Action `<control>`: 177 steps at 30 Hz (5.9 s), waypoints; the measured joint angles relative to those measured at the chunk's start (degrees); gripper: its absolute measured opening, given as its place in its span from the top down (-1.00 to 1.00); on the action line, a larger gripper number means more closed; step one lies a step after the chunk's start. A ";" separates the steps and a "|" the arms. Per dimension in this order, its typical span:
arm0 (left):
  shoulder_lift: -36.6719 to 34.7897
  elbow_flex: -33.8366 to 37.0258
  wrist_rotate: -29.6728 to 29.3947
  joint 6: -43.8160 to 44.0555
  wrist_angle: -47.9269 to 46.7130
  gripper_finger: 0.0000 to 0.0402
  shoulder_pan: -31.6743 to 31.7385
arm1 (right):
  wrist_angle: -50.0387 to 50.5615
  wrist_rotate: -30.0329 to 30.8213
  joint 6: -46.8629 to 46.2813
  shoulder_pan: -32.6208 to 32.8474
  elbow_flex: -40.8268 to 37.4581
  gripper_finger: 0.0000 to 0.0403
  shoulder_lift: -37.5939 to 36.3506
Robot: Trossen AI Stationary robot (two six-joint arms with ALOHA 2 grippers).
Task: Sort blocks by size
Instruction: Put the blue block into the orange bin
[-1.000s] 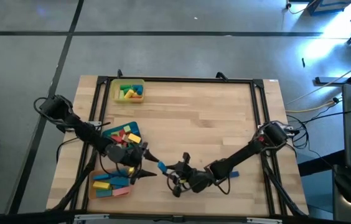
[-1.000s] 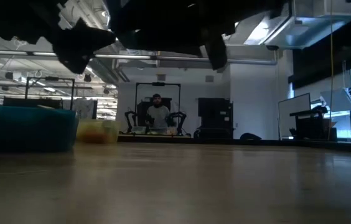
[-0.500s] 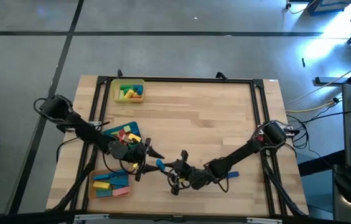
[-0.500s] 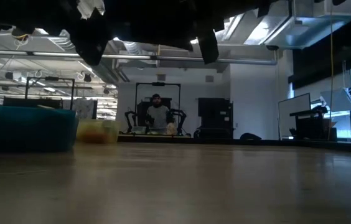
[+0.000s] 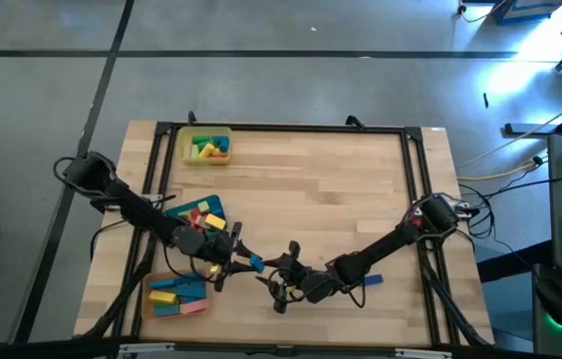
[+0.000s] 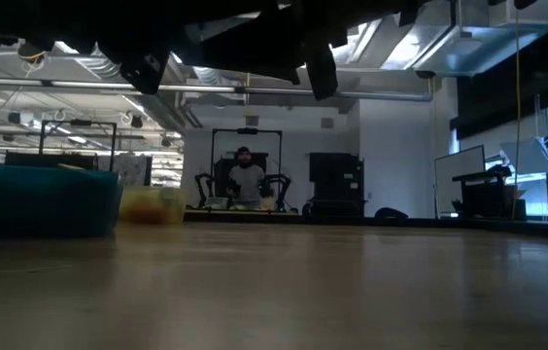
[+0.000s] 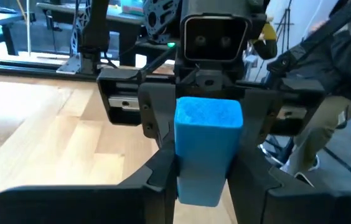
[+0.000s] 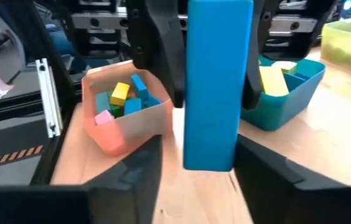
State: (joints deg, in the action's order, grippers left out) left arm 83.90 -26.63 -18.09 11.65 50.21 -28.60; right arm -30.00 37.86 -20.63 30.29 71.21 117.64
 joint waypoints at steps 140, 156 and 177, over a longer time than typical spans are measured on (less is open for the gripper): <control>-0.82 -12.24 -13.15 7.57 -32.44 -0.28 -10.88 | 18.11 7.59 -12.01 9.16 -3.81 0.47 -6.63; 7.53 -12.22 -7.36 3.13 -11.83 -0.29 -5.42 | -1.84 5.70 0.45 3.87 -3.79 0.47 -0.20; 3.34 -12.66 -6.09 -5.39 -20.47 0.57 -6.20 | -6.01 0.03 2.89 2.74 -3.70 -0.29 -0.26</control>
State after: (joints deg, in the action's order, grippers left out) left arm 87.24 -39.29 -24.18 6.27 29.73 -34.81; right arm -36.01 37.89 -17.74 33.04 67.51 117.38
